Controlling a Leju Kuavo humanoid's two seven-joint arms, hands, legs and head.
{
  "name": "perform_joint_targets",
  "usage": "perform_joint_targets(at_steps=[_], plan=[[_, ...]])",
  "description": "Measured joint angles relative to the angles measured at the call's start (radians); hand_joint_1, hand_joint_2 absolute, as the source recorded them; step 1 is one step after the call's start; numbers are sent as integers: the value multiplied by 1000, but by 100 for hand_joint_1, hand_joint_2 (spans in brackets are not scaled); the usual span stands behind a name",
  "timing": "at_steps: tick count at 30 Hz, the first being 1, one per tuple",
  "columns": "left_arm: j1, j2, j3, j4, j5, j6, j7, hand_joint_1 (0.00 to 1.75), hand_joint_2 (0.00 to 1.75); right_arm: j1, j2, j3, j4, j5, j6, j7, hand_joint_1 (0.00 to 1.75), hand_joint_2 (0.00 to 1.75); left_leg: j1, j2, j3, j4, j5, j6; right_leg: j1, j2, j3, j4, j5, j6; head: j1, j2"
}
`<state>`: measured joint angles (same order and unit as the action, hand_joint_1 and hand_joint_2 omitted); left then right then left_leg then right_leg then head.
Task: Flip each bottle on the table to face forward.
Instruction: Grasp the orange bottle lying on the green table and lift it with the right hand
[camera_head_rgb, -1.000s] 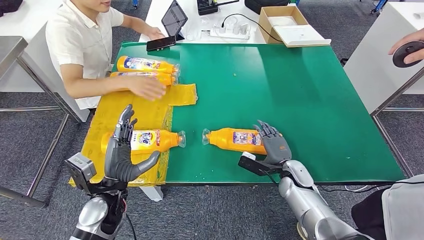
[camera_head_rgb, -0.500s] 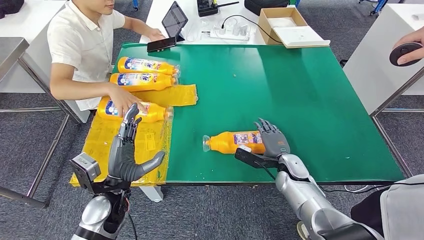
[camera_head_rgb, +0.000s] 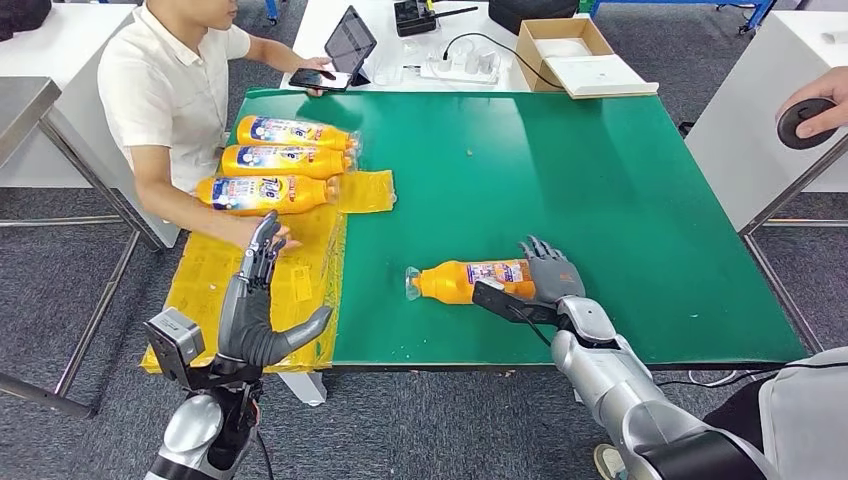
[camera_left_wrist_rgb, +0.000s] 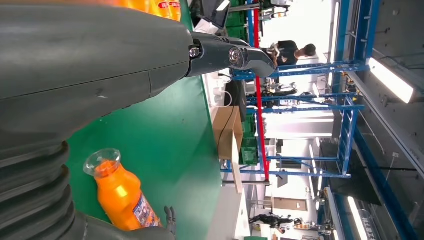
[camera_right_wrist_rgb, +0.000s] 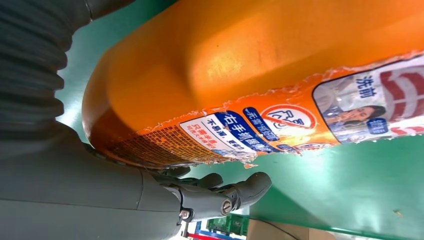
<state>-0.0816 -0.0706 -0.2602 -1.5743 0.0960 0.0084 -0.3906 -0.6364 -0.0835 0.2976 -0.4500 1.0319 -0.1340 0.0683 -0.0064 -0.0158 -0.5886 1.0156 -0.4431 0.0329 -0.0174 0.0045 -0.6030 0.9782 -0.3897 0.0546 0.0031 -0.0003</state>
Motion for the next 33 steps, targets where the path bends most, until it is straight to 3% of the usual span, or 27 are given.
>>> perform_joint_targets(at_steps=[3, 4, 8, 14, 27, 33], plan=[[2, 0, 0, 0, 0, 0, 0, 0, 175, 0, 0, 0, 3, -2, 3, -2, 163, 175, 0, 0, 1, 0, 0, 0, 0, 0, 1, 0, 0, 0, 0, 0], [3, 0, 0, 0, -1, 0, 1, 0, 175, 0, -1, 0, 4, -5, 6, -3, 175, 175, 0, 0, 1, 0, 0, 0, 0, 0, 1, 0, 0, 0, 0, 0], [4, 0, 0, 1, -1, 0, 2, 0, 175, 1, -9, 0, 8, -39, 11, -54, 175, 175, 0, 0, 2, 0, 0, 0, 0, 0, 1, 0, 0, 0, 0, 0], [4, 4, 0, 6, 15, -8, -4, 0, 175, 29, -19, -42, 9, -189, 23, -336, 175, 175, 0, 2, 2, 0, -2, -1, 0, 2, 2, 0, 0, 0, 0, 0], [3, 7, 0, 8, 18, -9, -6, 0, 175, 42, -16, -75, 8, -207, 23, -368, 175, 175, 1, 5, 3, 0, -2, -2, 1, 4, 1, 0, 0, 0, 0, 0], [-10, 7, 0, 18, 32, -2, -16, 0, 175, 62, -1, -104, 8, -317, 38, -477, 175, 175, 1, 6, 3, 0, -2, -2, 1, 6, 1, 0, 0, 0, 0, 0]])
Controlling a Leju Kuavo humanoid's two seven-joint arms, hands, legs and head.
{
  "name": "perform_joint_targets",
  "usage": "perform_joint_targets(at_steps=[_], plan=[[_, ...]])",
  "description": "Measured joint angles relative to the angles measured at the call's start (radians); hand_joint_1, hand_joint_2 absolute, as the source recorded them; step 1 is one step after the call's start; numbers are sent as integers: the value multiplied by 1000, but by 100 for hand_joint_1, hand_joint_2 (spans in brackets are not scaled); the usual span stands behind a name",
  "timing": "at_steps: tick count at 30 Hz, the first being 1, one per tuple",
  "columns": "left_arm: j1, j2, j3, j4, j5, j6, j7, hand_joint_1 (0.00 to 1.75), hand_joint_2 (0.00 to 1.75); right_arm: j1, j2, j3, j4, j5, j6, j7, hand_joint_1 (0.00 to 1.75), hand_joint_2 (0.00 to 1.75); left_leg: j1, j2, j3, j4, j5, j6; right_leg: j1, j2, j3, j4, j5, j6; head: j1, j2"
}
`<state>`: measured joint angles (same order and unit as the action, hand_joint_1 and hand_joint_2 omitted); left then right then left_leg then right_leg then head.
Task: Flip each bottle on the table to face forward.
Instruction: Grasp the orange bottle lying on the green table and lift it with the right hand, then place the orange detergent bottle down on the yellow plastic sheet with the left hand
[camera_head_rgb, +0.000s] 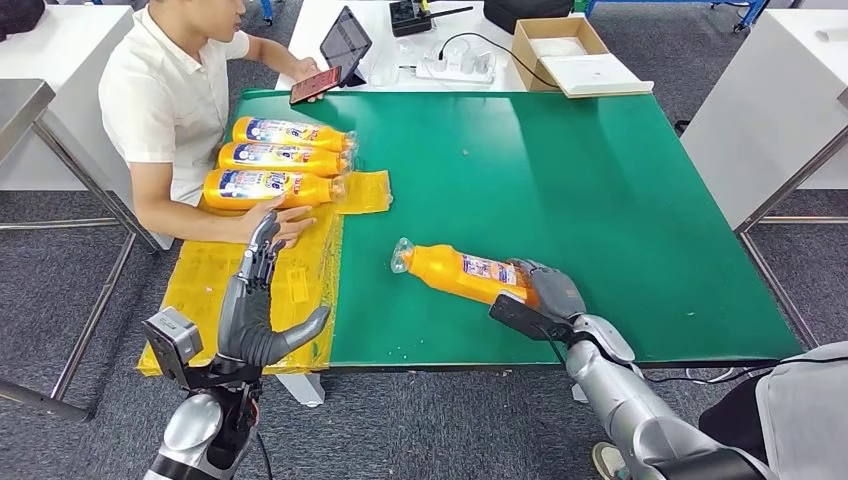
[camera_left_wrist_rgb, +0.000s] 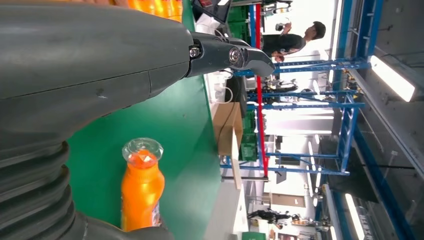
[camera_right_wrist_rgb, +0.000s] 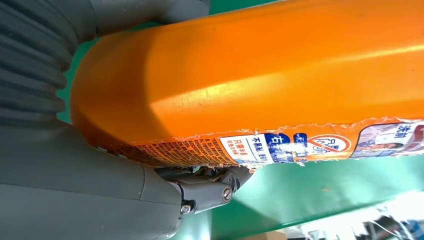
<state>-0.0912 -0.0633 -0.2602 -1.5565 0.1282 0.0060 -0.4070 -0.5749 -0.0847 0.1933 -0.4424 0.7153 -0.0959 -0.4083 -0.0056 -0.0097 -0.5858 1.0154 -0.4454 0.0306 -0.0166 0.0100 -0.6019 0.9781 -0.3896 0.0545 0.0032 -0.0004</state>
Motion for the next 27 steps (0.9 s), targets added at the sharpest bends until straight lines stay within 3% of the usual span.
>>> perform_joint_targets(at_steps=[7, 12, 15, 21, 27], plan=[[-21, 0, 0, 2, 28, 23, -22, 0, 175, 0, 20, -37, -3, -120, 160, -23, 175, 175, 1, 2, 2, 0, 0, -1, 1, 2, 1, 0, 0, -1, 0, 0], [-15, -1, 0, 2, 5, 63, -12, 0, 175, 23, 40, -63, -19, -204, 189, -113, 175, 175, 1, 2, 2, 0, 0, 0, 1, 2, 1, 0, 1, -1, 0, 0], [19, -2, 1, 2, -5, 122, 12, 0, 175, 106, 66, -78, -129, -298, 196, -145, 175, 175, 1, 1, -1, 0, 0, -1, 1, 2, -1, 1, 0, -1, 0, 0], [110, -2, 12, 2, 17, 164, 66, 0, 175, 319, 120, -76, -502, -441, 78, -121, 175, 175, 2, -3, -12, 0, 0, -1, 1, 0, -10, 1, -1, -1, 0, 0], [148, -2, 2, 3, 9, 116, 102, 0, 175, 424, 142, -56, -736, -421, -53, -128, 175, 175, 1, -3, -15, 0, -1, -1, 0, 1, -12, 1, -2, -2, 0, 0]])
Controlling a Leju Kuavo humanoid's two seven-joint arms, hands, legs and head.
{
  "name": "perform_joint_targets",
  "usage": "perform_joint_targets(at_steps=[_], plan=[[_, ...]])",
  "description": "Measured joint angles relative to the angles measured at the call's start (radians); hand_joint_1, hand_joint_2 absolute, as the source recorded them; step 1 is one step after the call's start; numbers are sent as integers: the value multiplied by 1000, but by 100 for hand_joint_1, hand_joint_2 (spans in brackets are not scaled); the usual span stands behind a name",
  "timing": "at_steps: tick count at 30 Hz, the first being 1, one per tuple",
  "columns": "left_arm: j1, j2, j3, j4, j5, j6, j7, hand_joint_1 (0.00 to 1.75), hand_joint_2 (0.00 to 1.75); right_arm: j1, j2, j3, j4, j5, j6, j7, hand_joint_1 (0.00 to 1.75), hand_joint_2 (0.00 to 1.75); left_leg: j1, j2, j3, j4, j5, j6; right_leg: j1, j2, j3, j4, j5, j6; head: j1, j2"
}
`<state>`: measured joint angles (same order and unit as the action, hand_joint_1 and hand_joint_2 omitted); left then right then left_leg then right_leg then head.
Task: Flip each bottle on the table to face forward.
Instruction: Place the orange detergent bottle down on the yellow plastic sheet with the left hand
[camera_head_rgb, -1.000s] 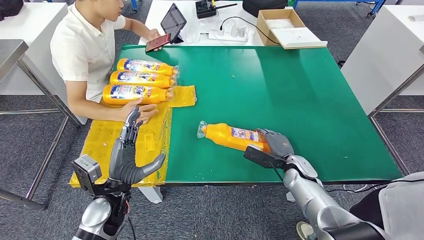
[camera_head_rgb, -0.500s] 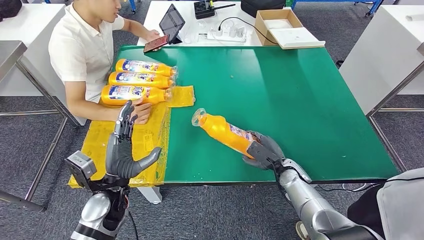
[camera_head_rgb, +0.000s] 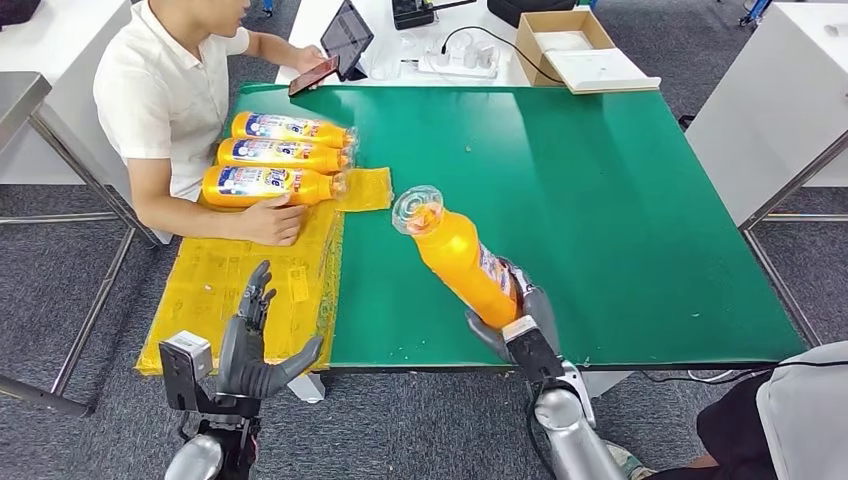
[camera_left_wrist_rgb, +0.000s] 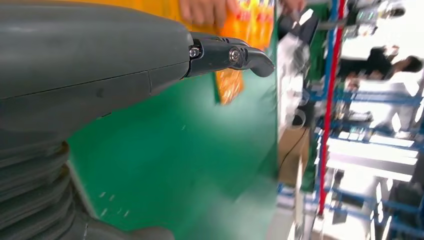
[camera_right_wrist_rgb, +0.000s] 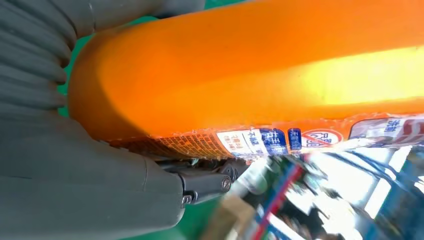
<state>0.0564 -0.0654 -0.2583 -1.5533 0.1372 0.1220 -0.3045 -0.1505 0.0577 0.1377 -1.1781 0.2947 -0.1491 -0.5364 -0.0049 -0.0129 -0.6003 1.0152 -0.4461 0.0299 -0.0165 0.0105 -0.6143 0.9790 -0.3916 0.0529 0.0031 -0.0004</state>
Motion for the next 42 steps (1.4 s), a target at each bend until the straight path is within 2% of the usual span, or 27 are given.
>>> perform_joint_targets(at_steps=[7, 13, 19, 26, 30, 35, 42], plan=[[13, -6, -33, 0, 3, -16, 9, 0, 175, 43, 15, 38, -104, 27, -42, -2, 175, 175, 0, 0, 0, 0, 0, 0, 0, 0, 0, 0, 0, 0, 0, 0], [13, -6, -41, 0, 5, -20, 13, 0, 175, 51, 15, 48, -126, 31, -50, -4, 175, 175, 0, 0, 0, 0, 0, 0, 0, 0, 0, 0, 0, 0, 0, 0], [10, -12, -75, 12, 28, -70, 15, 0, 175, 50, 25, 101, -117, 64, -44, -3, 175, 175, 0, 0, 0, 0, 0, 0, 0, 0, 0, 0, 0, 0, 0, 0], [-23, -25, -117, 42, 89, -87, 21, 0, 175, 33, 62, 248, -25, 68, -13, -25, 175, 175, 0, 0, 0, 0, 0, 0, 0, 0, 0, 0, 0, 0, 0, 0], [-29, -27, -145, 25, 132, -131, 2, 0, 175, -8, 79, 309, 94, 62, -31, -27, 175, 175, 0, 0, 0, 0, 0, 0, 0, 0, 0, 0, 0, 0, 0, 0], [-28, -26, -177, 6, 139, -141, 4, 0, 175, -43, 93, 340, 212, 58, -41, -41, 175, 175, 0, 0, 0, 0, 0, 0, 0, 0, 0, 0, 0, 0, 0, 0], [-34, -27, -196, 13, 125, -84, 6, 0, 175, -81, 110, 360, 289, 67, -51, -31, 175, 175, 0, 0, 0, 0, 0, 0, 0, 0, -1, 0, 0, 0, 0, 0]])
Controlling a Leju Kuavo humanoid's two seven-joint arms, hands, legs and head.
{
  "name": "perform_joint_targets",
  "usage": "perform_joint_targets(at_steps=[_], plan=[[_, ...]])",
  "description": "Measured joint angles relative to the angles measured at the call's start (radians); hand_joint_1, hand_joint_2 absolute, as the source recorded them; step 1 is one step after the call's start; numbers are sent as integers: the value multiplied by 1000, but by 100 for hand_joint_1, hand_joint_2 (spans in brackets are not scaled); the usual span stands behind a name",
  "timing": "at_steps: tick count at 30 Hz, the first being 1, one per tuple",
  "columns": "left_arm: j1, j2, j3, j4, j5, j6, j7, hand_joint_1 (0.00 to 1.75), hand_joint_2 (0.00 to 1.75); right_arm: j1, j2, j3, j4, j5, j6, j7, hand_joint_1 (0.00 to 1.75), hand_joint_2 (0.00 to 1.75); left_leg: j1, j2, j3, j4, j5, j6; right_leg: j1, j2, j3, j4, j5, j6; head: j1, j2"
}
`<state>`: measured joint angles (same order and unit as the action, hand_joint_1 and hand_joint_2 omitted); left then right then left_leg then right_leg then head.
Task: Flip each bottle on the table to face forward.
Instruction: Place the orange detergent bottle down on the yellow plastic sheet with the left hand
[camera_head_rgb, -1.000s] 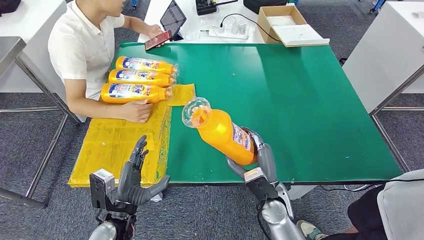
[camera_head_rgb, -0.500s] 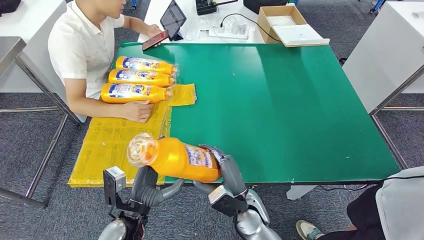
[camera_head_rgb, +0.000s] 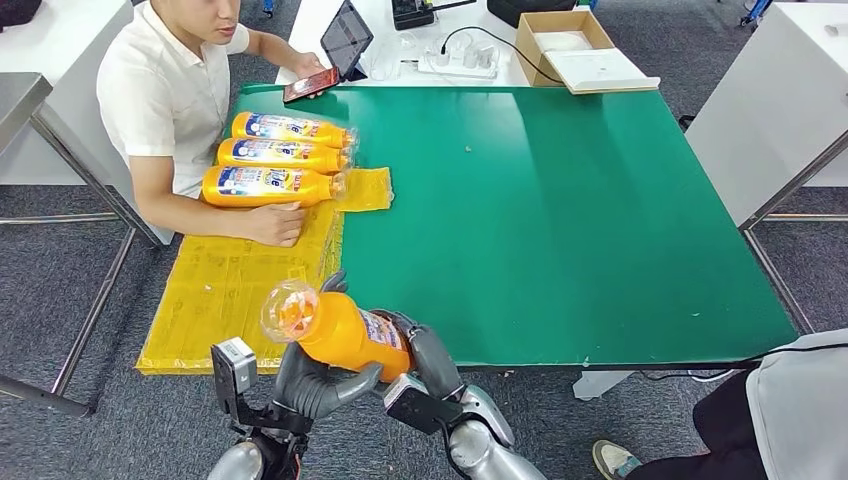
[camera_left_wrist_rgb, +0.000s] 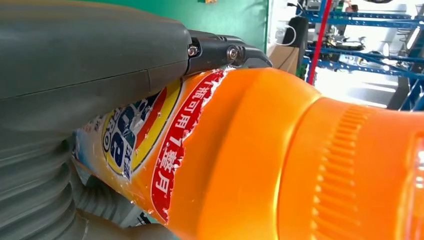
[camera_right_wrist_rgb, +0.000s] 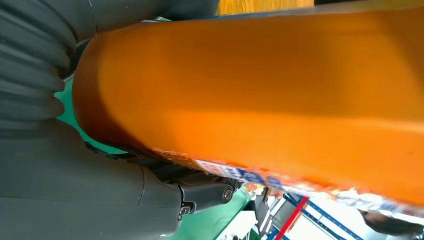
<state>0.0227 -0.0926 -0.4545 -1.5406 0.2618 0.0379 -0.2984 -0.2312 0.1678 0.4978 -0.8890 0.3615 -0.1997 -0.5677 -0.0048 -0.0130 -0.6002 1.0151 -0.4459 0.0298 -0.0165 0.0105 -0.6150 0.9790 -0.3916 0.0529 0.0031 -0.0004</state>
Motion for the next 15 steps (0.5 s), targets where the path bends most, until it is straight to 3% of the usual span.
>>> perform_joint_targets(at_steps=[10, 11, 14, 15], plan=[[-14, 0, -12, 7, 31, -5, 7, 3, 175, -35, 17, 19, 81, -9, -1, 1, 175, 175, 0, 0, 0, 0, 0, 0, 0, 0, 0, 0, 0, 0, 0, 0], [-17, 0, -12, 11, 28, -2, 12, 27, 175, -38, 19, 20, 88, -8, -2, 1, 175, 175, 0, 0, 0, 0, 0, 0, 0, 0, 0, 0, 0, 0, 0, 0], [-36, 0, -18, 34, 11, 25, 27, 155, 175, -46, 23, 28, 106, -1, -3, 4, 175, 175, 0, 0, 0, 0, 0, 0, 0, 0, 0, 0, 0, 0, 0, 0], [-42, 0, -20, 44, 6, 35, 29, 175, 175, -47, 26, 32, 109, 1, -3, 7, 175, 175, 0, 0, 0, 0, 0, 0, 0, 0, 0, 0, 0, 0, 0, 0]])
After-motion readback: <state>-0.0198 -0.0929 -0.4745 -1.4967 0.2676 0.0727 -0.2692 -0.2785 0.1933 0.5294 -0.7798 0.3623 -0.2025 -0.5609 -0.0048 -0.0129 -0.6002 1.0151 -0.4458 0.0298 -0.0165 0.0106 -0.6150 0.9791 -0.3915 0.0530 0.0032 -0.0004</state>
